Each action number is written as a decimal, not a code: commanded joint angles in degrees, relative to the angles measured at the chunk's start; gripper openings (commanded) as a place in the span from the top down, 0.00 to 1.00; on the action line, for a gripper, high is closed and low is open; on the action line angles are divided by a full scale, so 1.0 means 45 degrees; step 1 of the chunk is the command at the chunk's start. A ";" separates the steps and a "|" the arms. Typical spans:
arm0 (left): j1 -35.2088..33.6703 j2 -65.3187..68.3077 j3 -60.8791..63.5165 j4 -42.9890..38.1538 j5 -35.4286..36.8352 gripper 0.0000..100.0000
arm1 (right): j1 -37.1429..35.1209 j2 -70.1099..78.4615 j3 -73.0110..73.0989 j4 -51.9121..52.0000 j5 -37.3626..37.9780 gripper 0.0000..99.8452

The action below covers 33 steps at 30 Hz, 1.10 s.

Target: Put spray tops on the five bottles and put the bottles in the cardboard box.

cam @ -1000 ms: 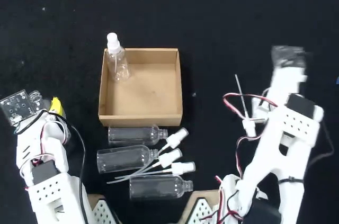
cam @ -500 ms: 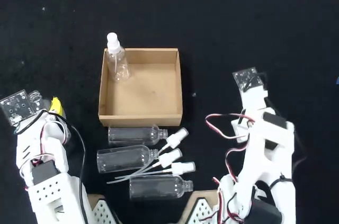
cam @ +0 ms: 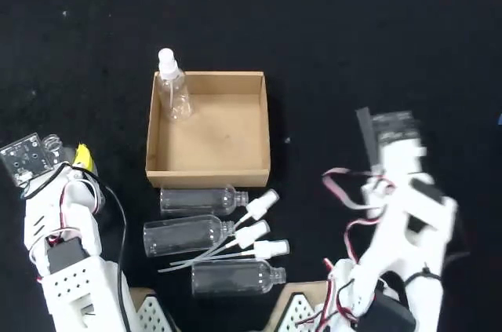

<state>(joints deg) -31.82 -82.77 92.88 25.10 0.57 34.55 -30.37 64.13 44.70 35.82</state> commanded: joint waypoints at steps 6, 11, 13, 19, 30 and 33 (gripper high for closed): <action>0.0068 -0.0234 -0.0127 -0.0313 -0.0039 0.97 | 0.0625 -0.0010 -0.2882 0.2813 -0.8303 0.85; 0.0068 -0.0234 -0.0127 -0.0313 -0.0059 0.97 | -0.2051 -0.0107 -0.2999 0.3087 -0.9690 0.72; 0.0068 -0.0234 -0.0127 -0.0313 -0.0059 0.97 | -0.2520 -0.0107 -0.3077 0.3106 -0.9416 0.68; 0.0068 -0.0234 -0.0127 -0.0313 -0.0059 0.97 | -0.1074 -0.0107 -0.4308 0.3673 -0.2305 0.69; 0.0068 -0.0234 -0.0147 -0.0313 -0.0059 0.97 | 0.1328 -0.0010 -0.3565 0.3614 1.2073 0.70; 0.0068 -0.0234 -0.0127 -0.0313 -0.0059 0.97 | 0.1270 -0.0010 -0.3096 0.3614 1.4320 0.70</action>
<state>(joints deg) -31.82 -82.77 92.88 25.10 0.57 39.03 -30.37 48.92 60.44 86.29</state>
